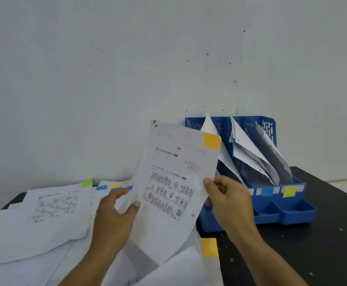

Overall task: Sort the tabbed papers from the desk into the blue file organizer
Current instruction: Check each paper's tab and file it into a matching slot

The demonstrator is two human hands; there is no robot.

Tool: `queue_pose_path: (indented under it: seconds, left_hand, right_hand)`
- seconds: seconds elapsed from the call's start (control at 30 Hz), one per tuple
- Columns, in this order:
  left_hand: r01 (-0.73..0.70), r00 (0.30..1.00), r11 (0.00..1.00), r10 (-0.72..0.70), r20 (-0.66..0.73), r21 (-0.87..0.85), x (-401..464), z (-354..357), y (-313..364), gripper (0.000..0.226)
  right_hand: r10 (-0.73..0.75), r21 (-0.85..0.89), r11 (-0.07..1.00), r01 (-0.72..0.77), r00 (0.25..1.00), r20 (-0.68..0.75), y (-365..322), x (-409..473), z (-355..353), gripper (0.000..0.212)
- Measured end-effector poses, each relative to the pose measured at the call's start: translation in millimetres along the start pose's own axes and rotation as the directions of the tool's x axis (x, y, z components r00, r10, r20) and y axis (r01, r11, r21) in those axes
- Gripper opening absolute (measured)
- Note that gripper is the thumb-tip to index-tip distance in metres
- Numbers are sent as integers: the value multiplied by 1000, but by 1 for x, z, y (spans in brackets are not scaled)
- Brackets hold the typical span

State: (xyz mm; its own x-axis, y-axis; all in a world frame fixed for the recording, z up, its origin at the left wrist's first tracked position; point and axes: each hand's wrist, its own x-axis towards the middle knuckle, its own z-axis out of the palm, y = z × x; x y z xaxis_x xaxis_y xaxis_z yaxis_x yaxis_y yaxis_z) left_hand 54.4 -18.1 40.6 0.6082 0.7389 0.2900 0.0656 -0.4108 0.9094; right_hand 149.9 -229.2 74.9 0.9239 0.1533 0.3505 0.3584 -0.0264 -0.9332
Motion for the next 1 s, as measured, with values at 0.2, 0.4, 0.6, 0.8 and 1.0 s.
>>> queue_pose_path:
  seconds: [0.2,0.4,0.6,0.8,1.0]
  left_hand:
    - [-91,963,989,116,244,-113,3,26,45,30]
    - [93,906,918,83,415,-386,2,45,85,83]
    - [142,972,910,-53,230,-390,3,54,83,34]
    - [67,984,969,-24,179,-237,9,62,78,14]
    - [118,989,947,-83,126,-300,19,60,72,17]
  right_hand:
    - [-160,-104,981,163,987,31,-18,15,14,16]
    - [-196,-137,962,236,947,255,-10,16,32,22]
    - [-138,-277,913,300,865,483,0,25,33,34]
    - [-119,-227,929,294,814,568,7,29,34,31]
    - [-263,-324,916,238,964,-35,9,44,22,13]
